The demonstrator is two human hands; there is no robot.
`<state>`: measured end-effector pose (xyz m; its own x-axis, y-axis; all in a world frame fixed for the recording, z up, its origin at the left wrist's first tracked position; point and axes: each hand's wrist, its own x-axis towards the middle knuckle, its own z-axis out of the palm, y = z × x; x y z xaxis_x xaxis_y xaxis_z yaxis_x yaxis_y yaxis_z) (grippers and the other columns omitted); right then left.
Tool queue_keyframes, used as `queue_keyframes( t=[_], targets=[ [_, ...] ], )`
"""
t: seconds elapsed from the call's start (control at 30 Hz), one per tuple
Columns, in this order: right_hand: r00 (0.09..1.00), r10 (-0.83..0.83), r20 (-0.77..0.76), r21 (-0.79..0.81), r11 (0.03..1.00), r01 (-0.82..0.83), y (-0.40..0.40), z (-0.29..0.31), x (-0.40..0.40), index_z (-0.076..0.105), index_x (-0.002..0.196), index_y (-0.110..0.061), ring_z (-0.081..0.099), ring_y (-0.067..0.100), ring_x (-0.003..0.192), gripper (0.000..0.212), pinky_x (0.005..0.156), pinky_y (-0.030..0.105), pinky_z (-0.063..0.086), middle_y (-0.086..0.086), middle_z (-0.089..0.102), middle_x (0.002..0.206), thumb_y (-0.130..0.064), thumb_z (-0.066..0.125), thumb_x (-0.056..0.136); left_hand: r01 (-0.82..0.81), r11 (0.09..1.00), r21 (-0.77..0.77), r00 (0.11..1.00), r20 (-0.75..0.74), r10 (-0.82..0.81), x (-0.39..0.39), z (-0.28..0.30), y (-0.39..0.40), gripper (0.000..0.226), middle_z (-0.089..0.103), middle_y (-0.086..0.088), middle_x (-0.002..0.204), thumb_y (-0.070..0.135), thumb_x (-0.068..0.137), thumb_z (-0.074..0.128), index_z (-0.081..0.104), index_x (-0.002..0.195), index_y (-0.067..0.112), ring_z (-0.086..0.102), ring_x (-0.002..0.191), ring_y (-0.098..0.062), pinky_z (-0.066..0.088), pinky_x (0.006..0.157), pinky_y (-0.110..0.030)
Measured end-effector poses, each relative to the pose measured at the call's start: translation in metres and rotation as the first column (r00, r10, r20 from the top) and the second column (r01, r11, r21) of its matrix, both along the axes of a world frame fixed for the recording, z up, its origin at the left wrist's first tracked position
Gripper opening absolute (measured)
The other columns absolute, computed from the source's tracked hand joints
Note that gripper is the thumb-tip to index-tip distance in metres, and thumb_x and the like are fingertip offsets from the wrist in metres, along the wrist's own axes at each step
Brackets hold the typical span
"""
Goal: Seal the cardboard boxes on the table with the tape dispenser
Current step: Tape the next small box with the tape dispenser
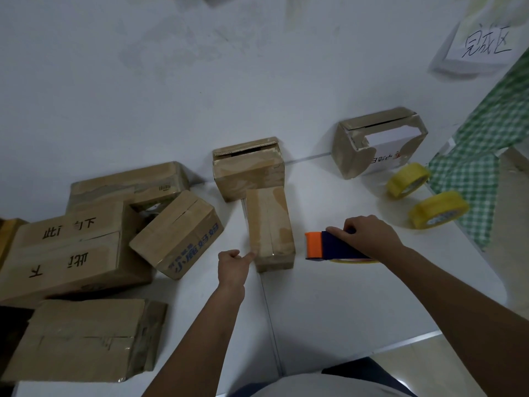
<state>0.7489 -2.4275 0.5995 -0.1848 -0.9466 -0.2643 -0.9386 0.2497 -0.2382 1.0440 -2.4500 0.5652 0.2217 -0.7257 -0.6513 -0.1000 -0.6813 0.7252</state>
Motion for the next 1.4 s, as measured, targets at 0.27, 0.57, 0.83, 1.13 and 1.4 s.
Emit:
queue_keyframes(
  t=[0.27,0.57,0.83,1.13,1.4],
  targets=[
    [1.0,0.001,-0.007,0.021,1.0,0.0,-0.004,-0.012,-0.001,0.065,0.081,-0.024,0.061,0.013,0.07,0.055,0.064,0.028,0.048,-0.004,0.064,0.076,-0.074,0.04,0.086,-0.026,0.998,0.048,1.0,0.0,0.026,0.001,-0.007,-0.004,0.047,0.052,0.001,0.104,0.024,0.081,0.082,0.049,0.114,0.013,0.048,0.097,-0.018,0.036,0.086,-0.034],
    [1.0,0.002,0.003,0.03,1.0,-0.003,-0.008,-0.012,-0.003,0.063,0.078,-0.024,0.06,0.012,0.068,0.056,0.062,0.027,0.046,-0.004,0.063,0.075,-0.074,0.04,0.085,0.043,0.991,0.126,0.999,-0.035,-0.039,0.005,-0.004,-0.012,0.059,0.051,-0.01,0.133,0.025,0.082,0.08,0.05,0.129,0.007,0.045,0.127,-0.032,0.038,0.102,-0.039],
    [1.0,0.007,-0.014,0.017,1.0,-0.007,-0.01,-0.012,0.0,0.064,0.075,-0.023,0.06,0.013,0.066,0.057,0.057,0.025,0.042,-0.004,0.062,0.072,-0.073,0.041,0.086,0.147,0.985,0.09,0.987,0.047,-0.152,0.007,-0.004,-0.007,0.063,0.051,-0.01,0.138,0.036,0.086,0.075,0.048,0.134,0.007,0.048,0.12,-0.024,0.036,0.092,-0.032],
    [1.0,0.001,-0.019,0.002,1.0,-0.001,-0.01,-0.01,0.001,0.063,0.073,-0.022,0.058,0.012,0.064,0.057,0.054,0.025,0.038,-0.004,0.06,0.069,-0.073,0.041,0.086,0.373,0.914,0.161,0.872,0.276,-0.405,0.018,0.004,-0.009,0.115,0.006,-0.013,0.158,0.063,0.078,0.07,0.009,0.157,0.006,0.037,0.138,-0.03,0.04,0.1,-0.038],
    [1.0,0.018,-0.011,0.013,1.0,-0.018,-0.012,-0.01,0.002,0.061,0.075,-0.025,0.057,0.01,0.064,0.054,0.056,0.024,0.039,-0.006,0.059,0.069,-0.073,0.041,0.087,0.981,0.183,-0.059,0.115,0.942,-0.315,0.014,-0.002,0.012,0.069,-0.009,0.005,0.165,0.059,0.102,0.024,-0.003,0.158,0.029,-0.008,0.152,-0.018,0.003,0.121,-0.049]
  ],
)
